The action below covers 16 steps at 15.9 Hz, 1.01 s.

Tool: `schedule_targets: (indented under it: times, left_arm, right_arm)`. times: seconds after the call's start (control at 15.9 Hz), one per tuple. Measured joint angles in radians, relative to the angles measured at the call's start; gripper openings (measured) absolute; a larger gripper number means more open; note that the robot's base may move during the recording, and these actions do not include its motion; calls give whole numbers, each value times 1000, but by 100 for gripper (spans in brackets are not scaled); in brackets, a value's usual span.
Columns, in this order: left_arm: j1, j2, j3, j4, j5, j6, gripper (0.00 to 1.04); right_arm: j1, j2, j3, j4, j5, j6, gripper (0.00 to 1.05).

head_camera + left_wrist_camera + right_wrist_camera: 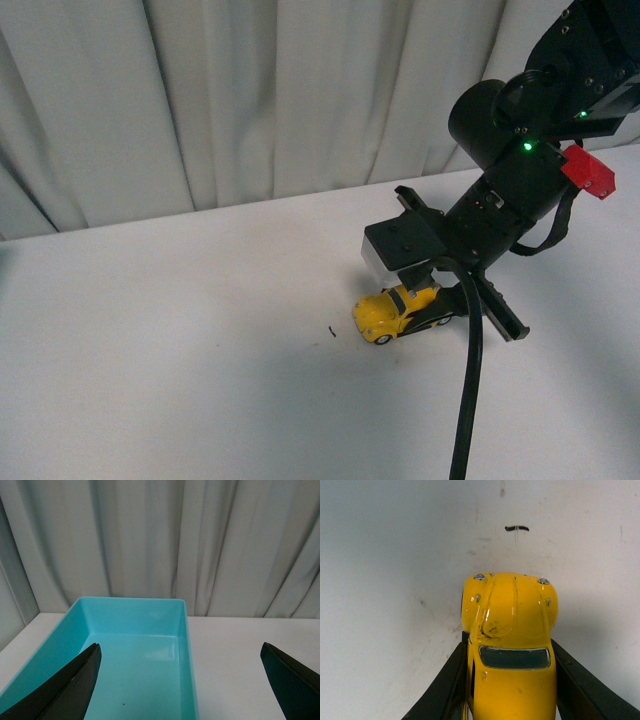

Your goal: Wind up and store yellow beetle toy

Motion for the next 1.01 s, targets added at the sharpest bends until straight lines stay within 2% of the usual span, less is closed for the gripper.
schedule_targets:
  times: [0.57, 1.01]
  left_arm:
    - [0, 0, 0, 0, 0, 0, 98]
    - [0, 0, 0, 0, 0, 0, 98]
  right_arm:
    - [-170, -38, -132, 53, -65, 3, 42]
    - [-268, -56, -182, 52, -78, 2, 42]
